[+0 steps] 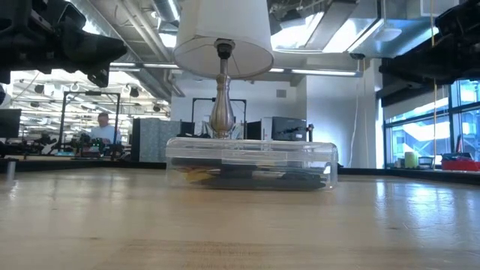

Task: Pick & place school supplies into a supply box
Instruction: Return to Home Position

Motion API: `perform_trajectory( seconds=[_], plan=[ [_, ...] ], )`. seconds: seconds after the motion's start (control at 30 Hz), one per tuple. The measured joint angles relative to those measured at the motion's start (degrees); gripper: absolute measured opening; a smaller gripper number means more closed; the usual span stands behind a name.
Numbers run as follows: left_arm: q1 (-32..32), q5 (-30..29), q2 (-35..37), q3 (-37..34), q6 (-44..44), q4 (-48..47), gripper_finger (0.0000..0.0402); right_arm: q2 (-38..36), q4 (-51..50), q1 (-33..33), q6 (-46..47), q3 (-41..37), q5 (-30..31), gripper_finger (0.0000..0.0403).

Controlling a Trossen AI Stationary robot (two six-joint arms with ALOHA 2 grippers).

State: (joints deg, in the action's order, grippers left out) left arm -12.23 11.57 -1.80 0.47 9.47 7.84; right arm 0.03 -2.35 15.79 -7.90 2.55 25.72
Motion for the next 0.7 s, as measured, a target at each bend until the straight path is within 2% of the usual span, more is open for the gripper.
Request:
perform_trajectory(
  seconds=[0.1,0.23,0.7],
  plan=[
    [0.00,0.01,0.00,0.00,0.27,0.00,0.0057,0.02,1.64,0.00,-0.38,-0.33,-0.07,0.0168],
    [0.00,0.02,0.00,0.00,0.27,0.03,0.0061,0.07,4.51,0.01,-3.16,-1.48,-4.83,0.0168],
    [0.00,0.07,0.00,0.00,0.27,0.03,0.0061,0.35,4.85,-0.02,-4.66,-1.51,-4.81,0.0168]
  ],
)
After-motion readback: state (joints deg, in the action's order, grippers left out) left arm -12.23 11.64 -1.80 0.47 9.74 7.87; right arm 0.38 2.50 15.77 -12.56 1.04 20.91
